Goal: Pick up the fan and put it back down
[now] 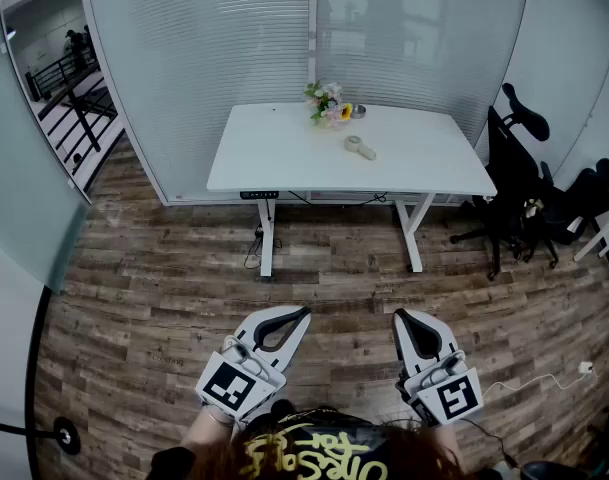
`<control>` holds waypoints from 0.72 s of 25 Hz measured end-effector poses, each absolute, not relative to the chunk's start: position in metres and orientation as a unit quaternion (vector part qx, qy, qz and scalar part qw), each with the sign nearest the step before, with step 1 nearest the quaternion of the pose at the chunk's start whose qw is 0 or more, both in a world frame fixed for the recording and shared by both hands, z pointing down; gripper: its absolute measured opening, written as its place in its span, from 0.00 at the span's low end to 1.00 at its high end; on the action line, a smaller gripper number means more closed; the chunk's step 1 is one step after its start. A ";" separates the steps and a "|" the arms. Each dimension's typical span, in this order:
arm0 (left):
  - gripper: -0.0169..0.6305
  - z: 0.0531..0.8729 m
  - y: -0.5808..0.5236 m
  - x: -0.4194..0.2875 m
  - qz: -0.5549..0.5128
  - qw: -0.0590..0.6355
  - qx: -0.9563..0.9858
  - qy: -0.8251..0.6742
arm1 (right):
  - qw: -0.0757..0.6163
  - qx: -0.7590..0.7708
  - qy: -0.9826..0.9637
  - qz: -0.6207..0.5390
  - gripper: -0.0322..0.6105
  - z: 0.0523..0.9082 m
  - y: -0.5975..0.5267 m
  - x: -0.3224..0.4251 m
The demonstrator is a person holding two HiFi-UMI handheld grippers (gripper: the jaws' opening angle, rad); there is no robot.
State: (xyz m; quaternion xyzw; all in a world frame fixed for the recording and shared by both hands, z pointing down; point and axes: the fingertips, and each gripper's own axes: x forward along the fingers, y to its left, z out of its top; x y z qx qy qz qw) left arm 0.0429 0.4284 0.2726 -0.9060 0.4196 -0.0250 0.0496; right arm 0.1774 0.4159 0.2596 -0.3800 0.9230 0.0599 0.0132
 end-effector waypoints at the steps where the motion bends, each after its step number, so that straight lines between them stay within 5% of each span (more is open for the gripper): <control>1: 0.02 0.272 0.429 0.041 -0.023 0.049 -0.905 0.422 | 0.011 -0.377 0.924 0.062 0.05 0.259 0.416 0.175; 18: 0.02 0.273 0.435 0.037 -0.008 0.037 -0.905 0.424 | 0.002 -0.372 0.926 0.060 0.05 0.261 0.418 0.165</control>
